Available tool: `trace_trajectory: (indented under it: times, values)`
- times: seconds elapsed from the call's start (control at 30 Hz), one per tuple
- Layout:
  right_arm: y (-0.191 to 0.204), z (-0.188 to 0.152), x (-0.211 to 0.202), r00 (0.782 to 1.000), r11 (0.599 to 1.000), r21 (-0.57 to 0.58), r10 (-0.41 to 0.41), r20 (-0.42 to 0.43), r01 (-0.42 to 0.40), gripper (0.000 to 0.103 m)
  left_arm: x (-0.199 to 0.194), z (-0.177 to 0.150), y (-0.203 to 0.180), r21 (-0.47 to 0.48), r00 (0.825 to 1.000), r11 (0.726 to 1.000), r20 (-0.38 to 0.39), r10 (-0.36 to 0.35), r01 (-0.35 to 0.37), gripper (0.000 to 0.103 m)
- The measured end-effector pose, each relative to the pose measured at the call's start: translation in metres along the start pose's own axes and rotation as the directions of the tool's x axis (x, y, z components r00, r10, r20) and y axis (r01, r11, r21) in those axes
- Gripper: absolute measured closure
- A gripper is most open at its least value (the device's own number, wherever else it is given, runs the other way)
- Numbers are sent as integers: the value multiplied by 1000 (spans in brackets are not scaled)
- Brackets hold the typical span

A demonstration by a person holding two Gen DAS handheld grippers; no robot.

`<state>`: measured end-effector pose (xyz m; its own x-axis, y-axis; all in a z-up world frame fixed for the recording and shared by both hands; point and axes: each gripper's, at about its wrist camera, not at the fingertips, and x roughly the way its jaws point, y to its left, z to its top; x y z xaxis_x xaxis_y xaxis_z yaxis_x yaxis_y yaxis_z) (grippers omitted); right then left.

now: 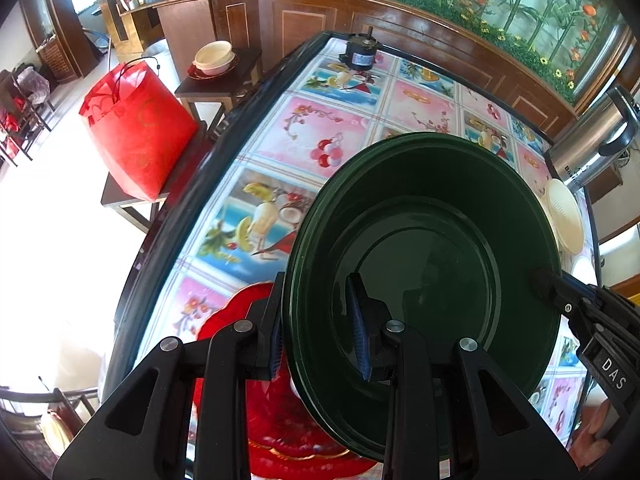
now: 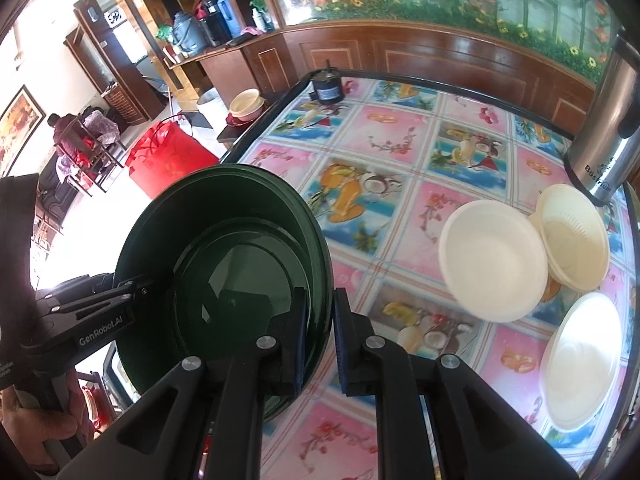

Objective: Organize plates and bowls
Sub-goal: 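Lower the green basin onto the stacked red plates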

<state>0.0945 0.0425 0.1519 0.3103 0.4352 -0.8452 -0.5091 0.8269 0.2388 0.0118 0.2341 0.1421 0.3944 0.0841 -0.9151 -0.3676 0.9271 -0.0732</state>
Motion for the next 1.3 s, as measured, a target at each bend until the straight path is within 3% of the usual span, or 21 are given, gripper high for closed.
trace_trajectory:
  times: [0.37,1.3]
  values:
    - [32,-24,6,999,1000,-12,20,-26,-21,90,1,-25,31,-16,999,1000,-34,4,-5,75]
    - [55,-54,5,999,1000,7,27,-46,-26,90,-4,-60,49,30,998,999,-51,21,-20,75]
